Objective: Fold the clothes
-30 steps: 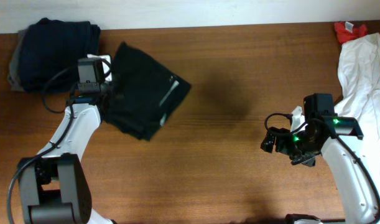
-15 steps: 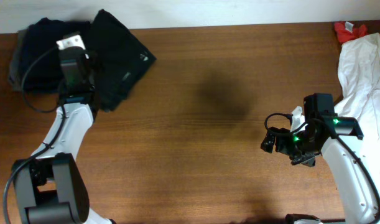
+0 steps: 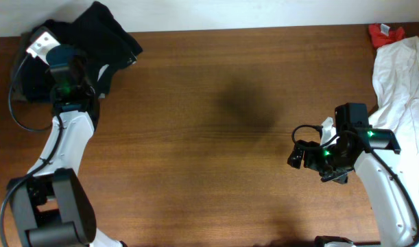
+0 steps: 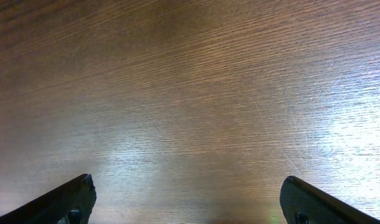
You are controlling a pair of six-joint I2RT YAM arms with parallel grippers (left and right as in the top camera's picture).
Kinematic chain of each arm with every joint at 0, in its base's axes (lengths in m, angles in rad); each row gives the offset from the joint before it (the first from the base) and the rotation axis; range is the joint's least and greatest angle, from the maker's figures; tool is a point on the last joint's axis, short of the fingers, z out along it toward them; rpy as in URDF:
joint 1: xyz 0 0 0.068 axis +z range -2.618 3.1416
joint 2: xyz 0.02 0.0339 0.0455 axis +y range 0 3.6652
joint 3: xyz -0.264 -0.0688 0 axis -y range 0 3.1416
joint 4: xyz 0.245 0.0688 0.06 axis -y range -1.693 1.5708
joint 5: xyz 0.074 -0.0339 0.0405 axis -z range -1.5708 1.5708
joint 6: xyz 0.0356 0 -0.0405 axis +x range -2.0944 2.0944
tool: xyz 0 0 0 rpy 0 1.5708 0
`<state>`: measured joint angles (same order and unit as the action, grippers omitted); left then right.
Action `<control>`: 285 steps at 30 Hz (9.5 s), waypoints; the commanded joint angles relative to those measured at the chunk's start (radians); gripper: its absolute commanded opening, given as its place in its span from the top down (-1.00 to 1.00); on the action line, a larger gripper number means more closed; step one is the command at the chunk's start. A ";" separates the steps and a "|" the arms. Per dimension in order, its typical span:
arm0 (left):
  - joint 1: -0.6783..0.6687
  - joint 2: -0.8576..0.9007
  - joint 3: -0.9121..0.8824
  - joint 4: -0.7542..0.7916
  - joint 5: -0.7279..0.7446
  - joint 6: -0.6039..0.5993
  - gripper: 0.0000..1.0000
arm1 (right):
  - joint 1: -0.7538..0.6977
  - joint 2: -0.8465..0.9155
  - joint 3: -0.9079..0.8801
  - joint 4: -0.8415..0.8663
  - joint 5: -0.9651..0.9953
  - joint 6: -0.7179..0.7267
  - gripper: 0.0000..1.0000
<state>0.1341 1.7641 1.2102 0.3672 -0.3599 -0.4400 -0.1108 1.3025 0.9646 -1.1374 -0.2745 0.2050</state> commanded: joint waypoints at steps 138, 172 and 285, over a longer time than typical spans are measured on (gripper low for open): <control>-0.082 -1.078 -0.137 -1.685 0.703 0.256 -0.99 | -0.008 0.000 0.010 0.000 -0.006 -0.006 -0.97; -0.171 -1.757 -1.201 -0.451 0.363 0.367 -0.99 | -0.008 0.000 0.010 0.000 -0.006 -0.006 -0.97; -0.171 -1.757 -1.201 -0.451 0.363 0.367 -0.99 | 0.117 -1.299 -0.959 1.065 0.204 -0.167 -0.97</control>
<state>-0.0326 0.0147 0.0154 -0.0830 0.0101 -0.0895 0.0010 0.0139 0.0101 -0.0639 -0.0895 0.0380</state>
